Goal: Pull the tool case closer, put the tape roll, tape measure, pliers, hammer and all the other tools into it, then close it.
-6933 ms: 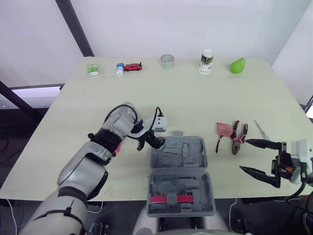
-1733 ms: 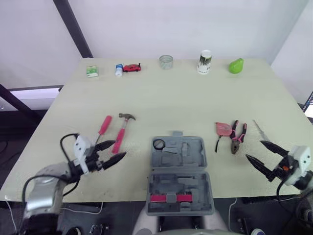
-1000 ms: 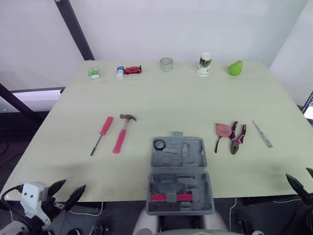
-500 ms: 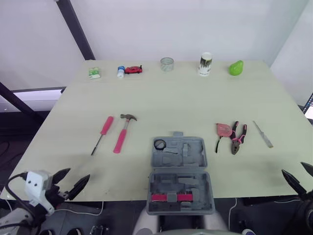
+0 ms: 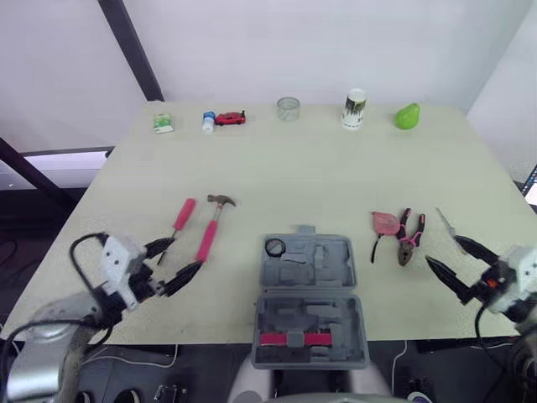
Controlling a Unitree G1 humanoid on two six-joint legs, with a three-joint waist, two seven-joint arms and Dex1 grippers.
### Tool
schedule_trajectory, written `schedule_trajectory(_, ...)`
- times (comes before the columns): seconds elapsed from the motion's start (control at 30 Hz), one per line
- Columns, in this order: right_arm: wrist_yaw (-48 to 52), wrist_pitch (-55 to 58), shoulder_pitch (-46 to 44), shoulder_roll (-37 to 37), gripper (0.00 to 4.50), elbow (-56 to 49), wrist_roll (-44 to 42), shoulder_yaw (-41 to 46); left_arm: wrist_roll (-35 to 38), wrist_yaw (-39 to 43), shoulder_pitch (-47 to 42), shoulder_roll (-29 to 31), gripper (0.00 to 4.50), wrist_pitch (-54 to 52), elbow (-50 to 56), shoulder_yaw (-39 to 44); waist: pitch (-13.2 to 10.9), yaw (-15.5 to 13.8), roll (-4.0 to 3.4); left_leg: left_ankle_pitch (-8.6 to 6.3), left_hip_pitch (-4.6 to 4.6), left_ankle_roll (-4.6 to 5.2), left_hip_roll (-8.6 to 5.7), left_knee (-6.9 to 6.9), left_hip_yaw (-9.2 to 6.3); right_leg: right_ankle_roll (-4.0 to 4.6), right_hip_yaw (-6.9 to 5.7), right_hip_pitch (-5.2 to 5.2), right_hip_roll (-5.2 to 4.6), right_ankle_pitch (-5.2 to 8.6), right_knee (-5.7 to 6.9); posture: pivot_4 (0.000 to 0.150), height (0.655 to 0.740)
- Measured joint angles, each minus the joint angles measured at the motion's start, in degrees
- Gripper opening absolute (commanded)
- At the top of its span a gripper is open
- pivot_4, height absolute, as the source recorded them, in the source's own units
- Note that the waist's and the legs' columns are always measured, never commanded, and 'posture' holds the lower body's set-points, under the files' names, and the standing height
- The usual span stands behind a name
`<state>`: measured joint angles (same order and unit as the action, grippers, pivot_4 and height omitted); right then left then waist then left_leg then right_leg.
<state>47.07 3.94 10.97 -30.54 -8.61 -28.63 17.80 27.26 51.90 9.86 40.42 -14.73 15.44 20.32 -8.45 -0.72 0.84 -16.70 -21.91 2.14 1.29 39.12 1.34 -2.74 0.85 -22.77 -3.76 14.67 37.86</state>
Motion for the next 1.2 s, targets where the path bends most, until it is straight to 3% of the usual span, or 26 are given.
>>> schedule_trajectory(0.3,-17.35,12.84,-3.78,7.74,4.5,-6.94,6.54,-9.63,5.06,9.73,-5.05,6.32,4.44,-5.47,6.18,-7.12,-0.13,0.48,-0.16,0.0,-0.06,0.0,-0.03,-0.06,-0.03,0.01,-0.07,-0.05,0.18,0.01,0.0,0.15,0.74)
schedule_trajectory(0.47,-28.98,18.23,-7.35,14.12,4.5,-7.06,13.08,-14.3,7.99,16.33,-13.86,10.7,4.44,-7.54,6.46,-9.75,-0.17,0.37,-0.18,0.0,-0.05,0.0,-0.05,-0.05,0.02,0.0,-0.11,-0.07,0.55,0.03,-0.02,0.15,0.74)
schedule_trajectory(0.77,-36.48,20.3,-9.06,19.03,4.5,-4.14,18.85,-16.84,7.78,21.19,-19.83,11.79,4.44,-7.51,5.12,-12.6,-0.2,1.46,-0.16,0.0,-0.06,0.0,-0.01,-0.06,-0.02,-0.08,-0.09,-0.1,0.71,0.0,-0.02,0.15,0.74)
schedule_trajectory(1.2,-37.67,17.55,-13.22,22.53,4.5,4.37,22.51,-19.22,8.96,23.44,-22.12,11.76,4.44,-7.52,3.9,-13.77,-0.24,1.62,-0.16,0.0,-0.24,0.0,0.01,-0.06,0.03,-0.22,0.03,-0.36,0.77,-0.08,0.02,0.15,0.74)
